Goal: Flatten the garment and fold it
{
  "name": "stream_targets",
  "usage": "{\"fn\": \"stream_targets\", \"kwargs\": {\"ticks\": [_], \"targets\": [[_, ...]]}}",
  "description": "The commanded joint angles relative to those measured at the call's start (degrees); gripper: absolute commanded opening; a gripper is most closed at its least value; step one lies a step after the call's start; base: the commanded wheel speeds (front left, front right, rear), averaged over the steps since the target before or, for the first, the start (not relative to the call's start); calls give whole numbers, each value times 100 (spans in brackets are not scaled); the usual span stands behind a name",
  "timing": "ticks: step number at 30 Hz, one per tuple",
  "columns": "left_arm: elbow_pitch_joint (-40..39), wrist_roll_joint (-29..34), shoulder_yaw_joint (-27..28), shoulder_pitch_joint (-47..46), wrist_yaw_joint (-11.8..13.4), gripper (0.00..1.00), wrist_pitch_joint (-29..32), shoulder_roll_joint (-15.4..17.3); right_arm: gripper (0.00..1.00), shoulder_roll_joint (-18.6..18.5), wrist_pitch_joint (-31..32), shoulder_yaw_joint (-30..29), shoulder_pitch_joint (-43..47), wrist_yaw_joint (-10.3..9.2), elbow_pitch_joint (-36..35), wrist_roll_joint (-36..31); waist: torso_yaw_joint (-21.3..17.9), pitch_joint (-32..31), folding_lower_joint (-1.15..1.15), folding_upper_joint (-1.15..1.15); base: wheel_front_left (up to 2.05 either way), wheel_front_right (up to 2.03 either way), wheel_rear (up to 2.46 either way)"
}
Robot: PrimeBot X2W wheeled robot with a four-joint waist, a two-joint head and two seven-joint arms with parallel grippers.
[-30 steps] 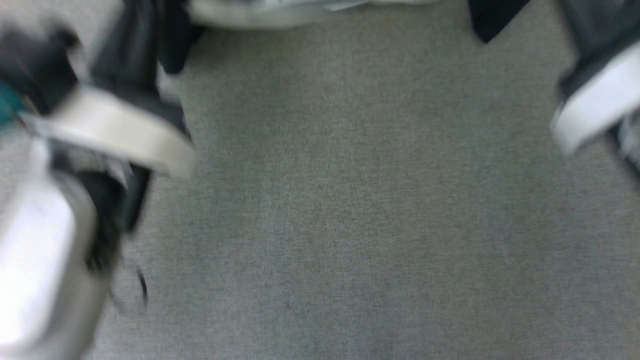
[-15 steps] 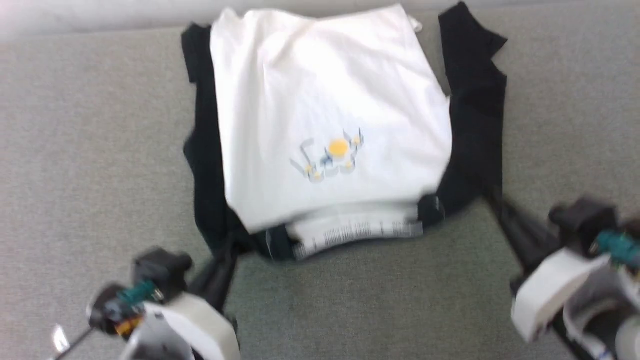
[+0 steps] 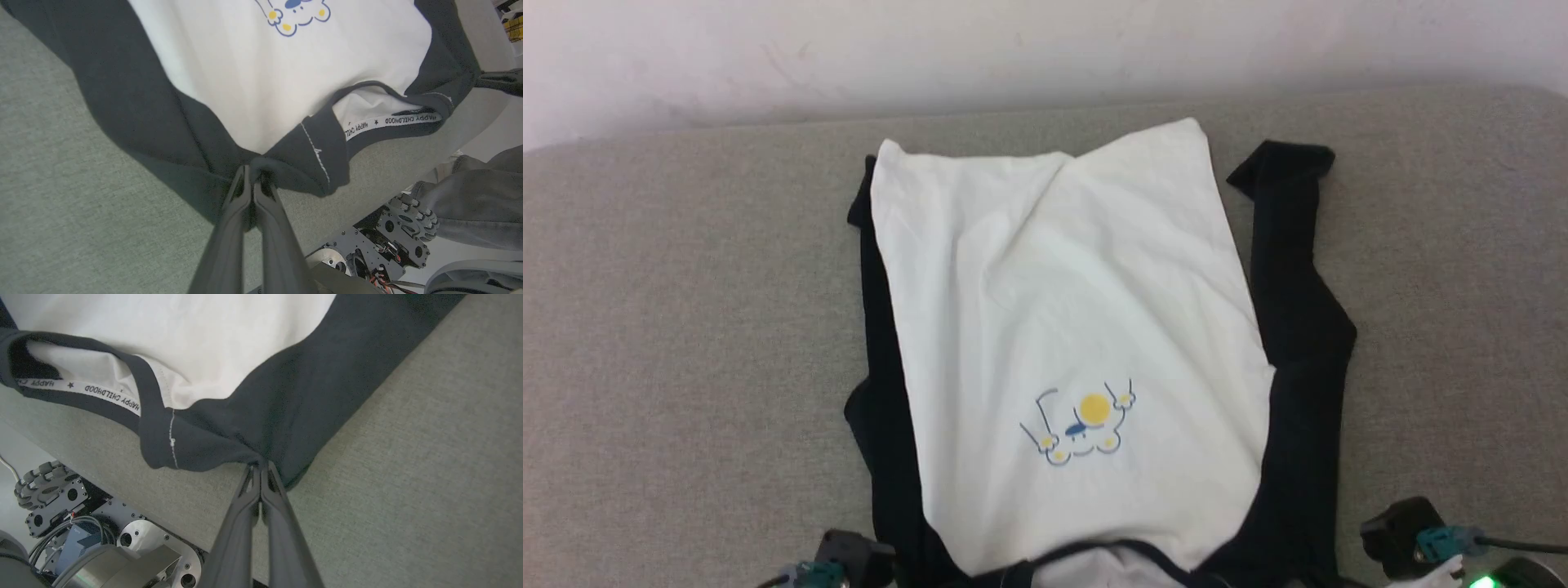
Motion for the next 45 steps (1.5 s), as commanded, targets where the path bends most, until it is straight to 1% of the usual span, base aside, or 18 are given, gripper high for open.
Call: {"fn": "stream_targets", "kwargs": {"ticks": [1,5,14,18,21,23,24,25,26,27,28,29,30,31,35,38,42,45], "targets": [[-12,-59,-47,113,-25,0,64,53,0,-66,117,13,133,-5,-52,51,-12,-162,1,0,0,0,0],[14,-214,-131,329,-12,0,182,75,0,-181,473,16,429,-5,-126,167,-31,-285,1,0,0,0,0],[233,-446,-308,633,-30,0,270,-8,0,-84,983,-54,1026,-5,-160,343,-53,-511,1,0,0,0,0],[374,-493,-322,712,-15,0,214,-57,0,1,1005,-88,1172,-5,-160,302,-69,-650,1,0,0,0,0],[522,-502,-310,759,13,0,94,-134,0,89,873,-63,1204,-5,-71,258,-94,-747,1,0,0,0,0],[649,-471,-258,765,48,0,-97,-222,0,156,731,-31,1201,-5,25,226,-104,-808,1,0,0,0,0],[724,-451,-249,765,45,14,-181,-258,0,198,631,-25,1185,-5,80,204,-109,-831,1,0,0,0,0],[812,-414,-230,751,50,37,-291,-299,0,234,545,-14,1170,-5,139,184,-108,-857,1,0,0,0,0],[900,-387,-208,733,52,44,-406,-354,0,261,471,6,1156,-5,195,165,-107,-878,1,0,0,0,0],[987,-384,-203,723,36,46,-486,-406,14,290,389,16,1141,-5,248,145,-105,-893,1,0,0,0,0],[1073,-379,-207,707,15,51,-550,-448,30,321,297,17,1123,-5,299,120,-100,-908,1,0,0,0,0],[1157,-364,-196,685,5,81,-630,-490,45,344,229,24,1112,-5,352,99,-95,-921,1,0,0,0,0],[1234,-369,-187,673,-6,100,-694,-533,75,355,184,41,1105,-5,400,84,-95,-935,1,0,0,0,0],[1298,-383,-190,667,-26,100,-727,-563,100,366,134,54,1093,-5,435,75,-97,-946,1,0,0,0,0],[1429,-462,-177,681,-64,100,-797,-634,100,400,-46,80,1037,-5,529,88,-97,-963,1,0,0,0,0],[1326,-569,-67,734,-30,100,-862,-642,100,415,-80,13,1007,-5,440,202,-91,-948,1,0,0,0,0],[789,-779,299,781,50,100,-1003,-546,100,539,-103,-388,944,-5,44,397,-60,-893,1,0,0,0,0],[307,-668,765,665,242,100,-1372,-434,100,657,-301,-858,787,-5,-327,193,-16,-816,1,0,0,0,0]]}}
